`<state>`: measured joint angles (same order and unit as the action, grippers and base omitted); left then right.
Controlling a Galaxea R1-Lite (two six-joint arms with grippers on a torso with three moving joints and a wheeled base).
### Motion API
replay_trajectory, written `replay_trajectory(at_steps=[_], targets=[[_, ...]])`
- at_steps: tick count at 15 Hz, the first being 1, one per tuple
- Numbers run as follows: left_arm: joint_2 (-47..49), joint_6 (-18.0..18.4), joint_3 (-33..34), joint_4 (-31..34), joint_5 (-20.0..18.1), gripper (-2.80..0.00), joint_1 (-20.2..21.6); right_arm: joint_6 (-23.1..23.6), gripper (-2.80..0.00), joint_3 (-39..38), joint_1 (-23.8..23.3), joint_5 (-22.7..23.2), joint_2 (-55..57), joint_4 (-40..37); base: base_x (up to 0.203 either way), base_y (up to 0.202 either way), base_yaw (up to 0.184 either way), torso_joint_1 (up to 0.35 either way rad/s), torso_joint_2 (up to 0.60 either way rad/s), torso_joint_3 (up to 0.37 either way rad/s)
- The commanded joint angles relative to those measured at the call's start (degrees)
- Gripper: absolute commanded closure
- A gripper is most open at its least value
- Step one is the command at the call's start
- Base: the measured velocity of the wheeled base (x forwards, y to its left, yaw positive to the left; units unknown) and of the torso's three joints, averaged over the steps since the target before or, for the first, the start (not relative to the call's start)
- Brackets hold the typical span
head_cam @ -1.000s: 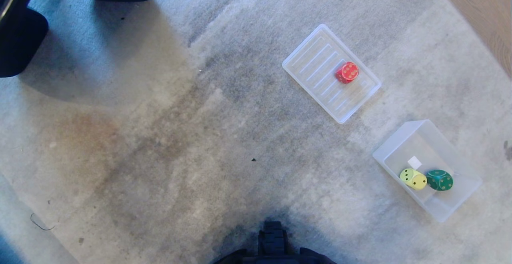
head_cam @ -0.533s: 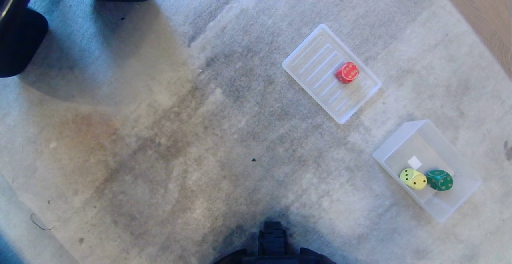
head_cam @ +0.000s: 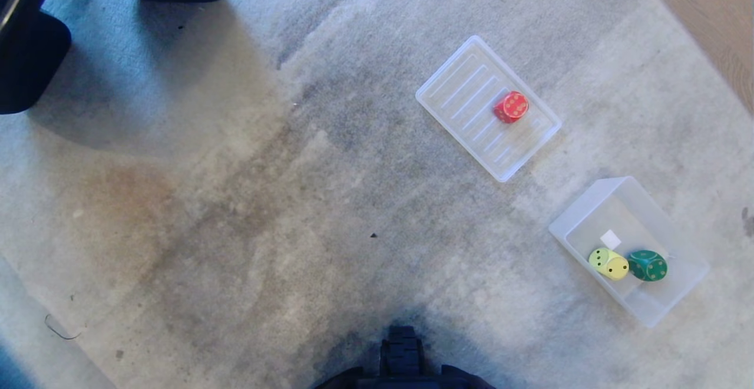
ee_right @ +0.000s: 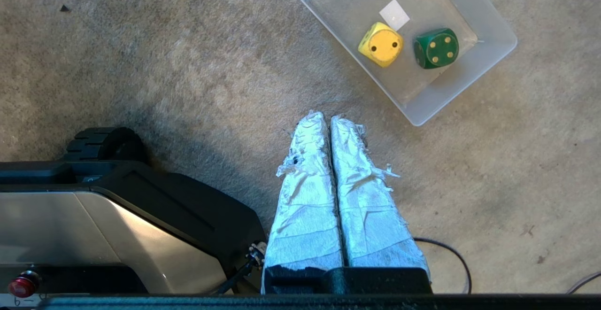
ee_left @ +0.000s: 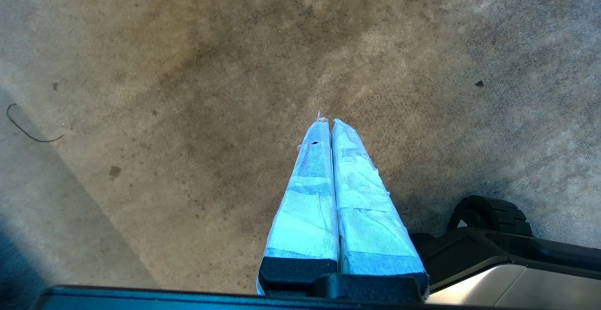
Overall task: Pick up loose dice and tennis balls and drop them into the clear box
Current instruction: Pick up toys out of the box
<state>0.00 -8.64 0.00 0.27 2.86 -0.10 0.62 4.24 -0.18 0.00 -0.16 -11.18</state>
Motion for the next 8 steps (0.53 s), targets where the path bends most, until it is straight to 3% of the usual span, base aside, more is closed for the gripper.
replay_trajectory(at_steps=[1,5,8], targets=[[0.0,0.0,0.0,0.0,0.0,0.00,0.0,0.0,0.00,0.0,0.0,0.0,0.2,0.0,0.000,0.000,0.000,0.000,0.00,0.000],[0.0,-0.1,0.0,0.0,0.0,0.00,0.0,0.0,0.00,0.0,0.0,0.0,0.2,0.0,0.015,0.000,-0.001,0.001,0.00,0.002],[0.0,-0.1,0.0,-0.1,0.0,0.00,0.0,0.0,0.00,0.0,0.0,0.0,0.2,-0.1,0.171,0.000,0.000,-0.001,0.00,0.004]])
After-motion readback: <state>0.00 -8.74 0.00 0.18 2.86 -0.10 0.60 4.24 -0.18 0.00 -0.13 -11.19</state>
